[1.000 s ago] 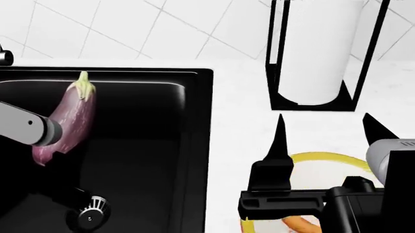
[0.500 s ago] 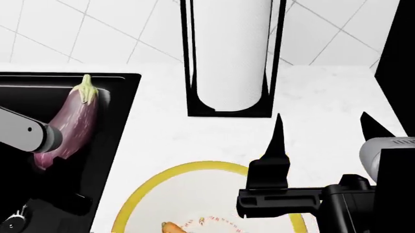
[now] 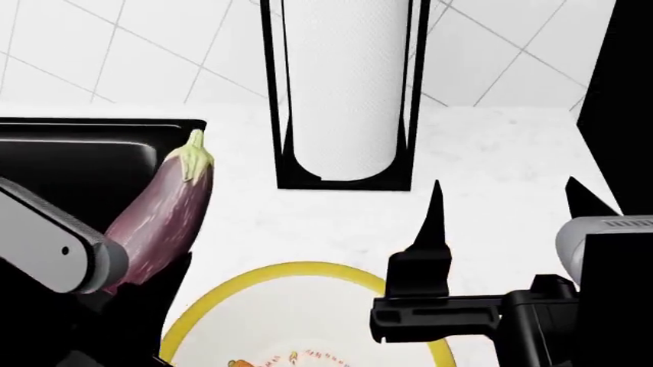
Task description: There is a mixed pile of frozen fruits and vegetables on the counter. Locate all the frozen vegetables and place the items in a bowl on the counter. Take all the frozen fruits and defrost them in a running sink.
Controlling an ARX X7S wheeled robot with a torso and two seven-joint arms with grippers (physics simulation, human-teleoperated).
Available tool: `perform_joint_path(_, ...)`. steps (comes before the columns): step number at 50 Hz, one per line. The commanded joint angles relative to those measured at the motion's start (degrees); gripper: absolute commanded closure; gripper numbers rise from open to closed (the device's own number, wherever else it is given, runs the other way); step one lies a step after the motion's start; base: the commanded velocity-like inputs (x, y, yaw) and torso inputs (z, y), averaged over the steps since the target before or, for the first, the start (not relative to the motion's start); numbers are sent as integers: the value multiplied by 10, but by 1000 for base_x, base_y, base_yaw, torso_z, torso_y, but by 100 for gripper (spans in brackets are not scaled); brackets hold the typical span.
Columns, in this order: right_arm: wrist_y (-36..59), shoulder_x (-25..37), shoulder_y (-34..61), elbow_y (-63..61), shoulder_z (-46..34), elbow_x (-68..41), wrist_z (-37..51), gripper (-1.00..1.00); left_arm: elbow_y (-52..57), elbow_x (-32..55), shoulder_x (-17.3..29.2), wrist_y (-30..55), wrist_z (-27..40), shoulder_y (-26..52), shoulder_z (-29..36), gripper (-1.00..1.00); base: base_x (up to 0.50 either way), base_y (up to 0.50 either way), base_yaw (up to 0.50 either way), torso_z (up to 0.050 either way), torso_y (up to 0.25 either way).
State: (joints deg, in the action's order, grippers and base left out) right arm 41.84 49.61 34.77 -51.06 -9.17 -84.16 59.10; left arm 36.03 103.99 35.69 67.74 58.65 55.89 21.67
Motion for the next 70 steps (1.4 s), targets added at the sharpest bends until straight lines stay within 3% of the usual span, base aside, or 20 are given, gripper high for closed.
perform_joint_path(1,-2,5,-4,3,4,3,7,-100,27,73,-16,-12,50,25,33,100,0,0,0,0,0)
perform_joint_path(26,11,7,45,30,-1,1,42,-100,-26,51,-65,18,-15,23,90,100,0,0,0,0,0)
perform_joint_path(50,13,-1,40,31,-14,10,33,-100,-35,21,-112,29,-29,19,141,100,0,0,0,0,0)
perform_joint_path(70,7,1,28,30,-12,15,29,-100,-33,-17,-111,31,-55,-9,156,100,0,0,0,0,0)
